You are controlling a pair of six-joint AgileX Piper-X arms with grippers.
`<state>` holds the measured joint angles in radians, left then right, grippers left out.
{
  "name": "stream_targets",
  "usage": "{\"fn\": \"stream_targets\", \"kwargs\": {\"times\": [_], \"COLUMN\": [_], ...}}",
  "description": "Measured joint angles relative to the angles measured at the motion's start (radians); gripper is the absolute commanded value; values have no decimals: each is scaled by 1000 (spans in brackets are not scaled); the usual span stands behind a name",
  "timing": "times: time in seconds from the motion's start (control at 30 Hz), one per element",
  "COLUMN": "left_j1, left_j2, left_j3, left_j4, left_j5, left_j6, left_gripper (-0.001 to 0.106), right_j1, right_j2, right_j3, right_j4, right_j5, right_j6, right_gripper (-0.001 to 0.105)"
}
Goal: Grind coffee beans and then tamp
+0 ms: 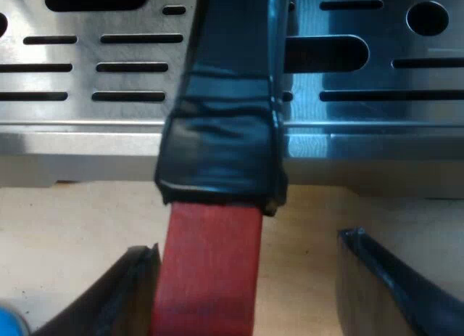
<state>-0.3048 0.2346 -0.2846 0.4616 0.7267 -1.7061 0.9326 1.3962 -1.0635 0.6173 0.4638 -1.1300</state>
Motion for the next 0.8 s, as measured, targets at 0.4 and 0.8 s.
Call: {"fn": "stream_targets", "kwargs": {"times": [0.4,0.8], "left_j1": [0,0], "left_j2": [0,0], "left_j3": [0,0], "left_j4": [0,0], "left_j5": [0,0], "left_j6": [0,0], "left_gripper": [51,51], "right_j1": [-7,-30], "right_j2": [0,0], "right_j3": [0,0], "right_j4": [-14,-14], "right_j5": [24,20], "right_j6": [0,0], "right_gripper": [55,55]}}
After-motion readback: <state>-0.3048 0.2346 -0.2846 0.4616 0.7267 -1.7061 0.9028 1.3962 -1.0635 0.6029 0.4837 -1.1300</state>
